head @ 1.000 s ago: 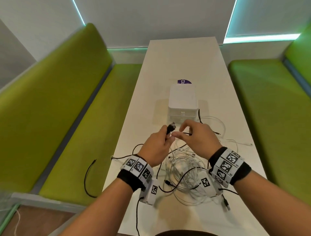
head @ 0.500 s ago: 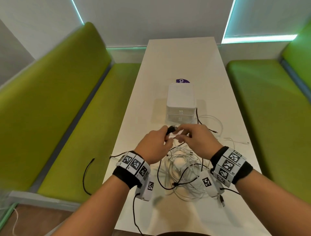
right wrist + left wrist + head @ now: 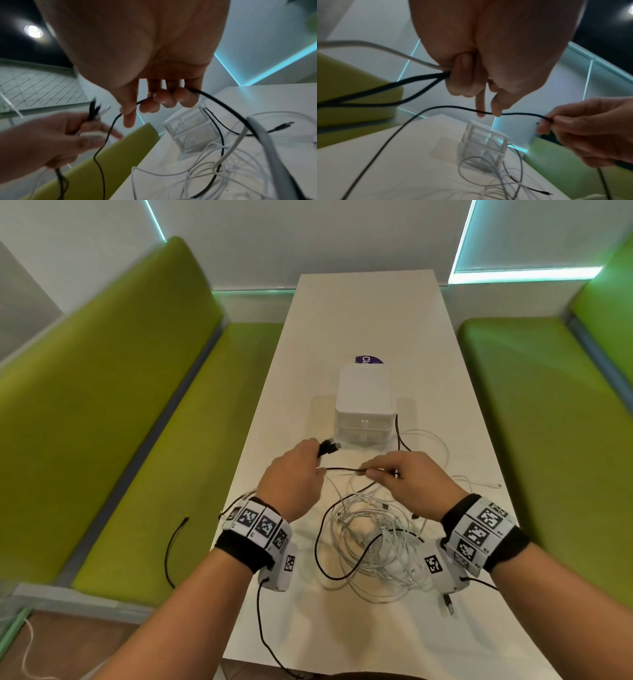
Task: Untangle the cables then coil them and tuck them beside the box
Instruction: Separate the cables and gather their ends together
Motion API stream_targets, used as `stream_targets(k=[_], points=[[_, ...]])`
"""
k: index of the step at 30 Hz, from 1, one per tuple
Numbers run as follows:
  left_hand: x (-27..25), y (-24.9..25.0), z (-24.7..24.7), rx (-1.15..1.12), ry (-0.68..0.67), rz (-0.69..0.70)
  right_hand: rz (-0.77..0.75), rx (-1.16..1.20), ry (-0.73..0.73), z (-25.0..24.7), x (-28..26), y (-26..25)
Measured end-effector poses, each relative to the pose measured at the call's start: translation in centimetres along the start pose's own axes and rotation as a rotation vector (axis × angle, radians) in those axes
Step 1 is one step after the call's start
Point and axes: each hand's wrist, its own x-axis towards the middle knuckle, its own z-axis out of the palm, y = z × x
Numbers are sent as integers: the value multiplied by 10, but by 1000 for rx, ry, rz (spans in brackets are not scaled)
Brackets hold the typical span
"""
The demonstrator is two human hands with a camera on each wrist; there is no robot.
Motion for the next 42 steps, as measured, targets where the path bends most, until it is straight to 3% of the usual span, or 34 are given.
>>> stream_targets(k=[2, 4, 6, 10, 14, 18, 21, 24, 26, 31, 35, 38, 42], points=[[-4, 16, 3, -75, -55, 104, 16, 21, 27, 6, 0, -4], [-5, 28, 5, -161, -128, 99, 51, 27, 177, 7, 1, -7], [-4, 27, 3, -273, -111, 63, 114, -90, 263, 5, 1, -8], [-4, 3, -4, -349, -48, -62, 165, -152, 120, -1, -5, 6], [-10, -17, 1, -257, -93, -194, 17, -73, 36, 5, -6, 22], [-13, -6, 4, -92, -37, -52, -87, -89, -21, 24, -1, 17], [-14, 12, 9, -256, -118, 12, -93, -37, 65, 32, 2, 9], [-13, 11, 8, -368, -78, -67, -6, 205, 117, 28, 2, 0], [-12, -2, 2, -312, -58, -120, 29, 199, 60, 29, 0, 3], [-20, -63, -23, -6, -62, -231, 1, -261, -124, 51, -9, 32], [-31, -115, -51, 276, 46, -433, 24, -295, -128, 69, -1, 45], [-33, -119, -57, 367, 91, -485, 55, -355, -154, 84, 8, 47], [-30, -88, -45, 298, 52, -399, 76, -443, -173, 90, 15, 48]])
